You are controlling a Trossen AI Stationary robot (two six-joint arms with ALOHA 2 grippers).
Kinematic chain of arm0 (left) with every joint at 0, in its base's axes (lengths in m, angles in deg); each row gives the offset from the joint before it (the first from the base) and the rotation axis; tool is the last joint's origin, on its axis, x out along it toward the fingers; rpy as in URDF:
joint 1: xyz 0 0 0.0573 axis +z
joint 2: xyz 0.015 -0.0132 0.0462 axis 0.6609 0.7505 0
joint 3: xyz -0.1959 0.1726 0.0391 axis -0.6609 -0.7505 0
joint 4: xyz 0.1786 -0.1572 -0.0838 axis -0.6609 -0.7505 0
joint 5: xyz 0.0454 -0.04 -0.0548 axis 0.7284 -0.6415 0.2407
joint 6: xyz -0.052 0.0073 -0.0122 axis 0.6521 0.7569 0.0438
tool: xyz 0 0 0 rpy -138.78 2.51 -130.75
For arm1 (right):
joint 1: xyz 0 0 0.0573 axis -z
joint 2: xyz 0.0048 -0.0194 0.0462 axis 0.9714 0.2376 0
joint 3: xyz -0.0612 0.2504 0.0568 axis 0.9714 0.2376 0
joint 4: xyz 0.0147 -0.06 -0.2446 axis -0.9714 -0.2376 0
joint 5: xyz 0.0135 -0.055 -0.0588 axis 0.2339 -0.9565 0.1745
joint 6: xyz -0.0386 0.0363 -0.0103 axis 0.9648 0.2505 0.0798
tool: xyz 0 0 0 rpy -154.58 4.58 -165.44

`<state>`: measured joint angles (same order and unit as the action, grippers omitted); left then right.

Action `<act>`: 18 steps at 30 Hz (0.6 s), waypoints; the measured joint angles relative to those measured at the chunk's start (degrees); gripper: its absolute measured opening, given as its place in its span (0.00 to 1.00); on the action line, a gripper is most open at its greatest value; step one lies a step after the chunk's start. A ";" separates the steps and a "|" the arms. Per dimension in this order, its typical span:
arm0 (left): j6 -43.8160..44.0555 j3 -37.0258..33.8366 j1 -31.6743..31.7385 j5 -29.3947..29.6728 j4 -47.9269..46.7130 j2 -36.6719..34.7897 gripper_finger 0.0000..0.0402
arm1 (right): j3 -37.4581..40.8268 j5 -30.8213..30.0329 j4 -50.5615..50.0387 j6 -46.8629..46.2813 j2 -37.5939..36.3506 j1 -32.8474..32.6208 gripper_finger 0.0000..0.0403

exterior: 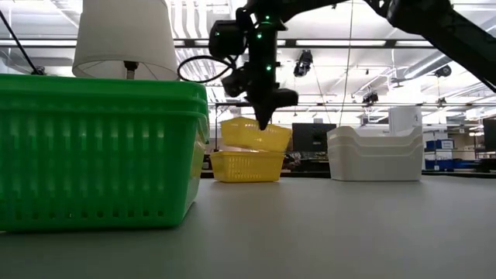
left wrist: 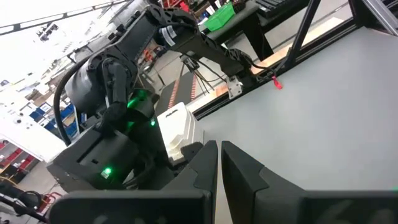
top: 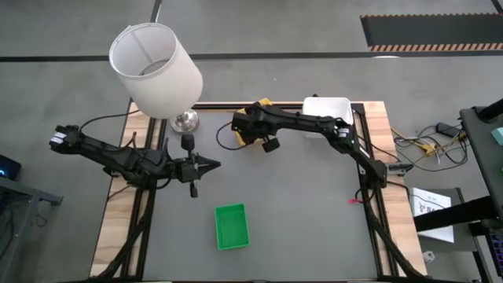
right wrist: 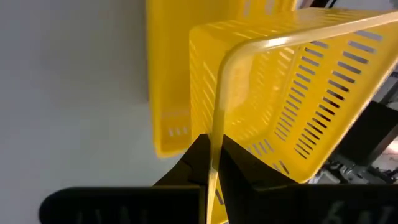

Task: Stack baskets by color
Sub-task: Stack the bottom yellow bin on the top yellow bin

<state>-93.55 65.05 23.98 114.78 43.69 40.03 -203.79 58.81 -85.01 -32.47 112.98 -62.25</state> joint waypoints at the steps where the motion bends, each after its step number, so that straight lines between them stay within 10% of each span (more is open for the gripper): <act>1: -0.02 0.00 0.00 0.00 -0.02 0.01 0.01 | 0.05 0.26 1.22 0.03 0.04 -0.13 0.03; 18: 0.02 0.00 0.00 -0.03 -0.07 0.15 0.01 | 0.28 5.59 4.97 -5.13 3.05 -0.09 0.04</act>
<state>-93.53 65.05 23.98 114.75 43.62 40.18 -203.50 64.40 -80.04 -37.60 116.03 -62.35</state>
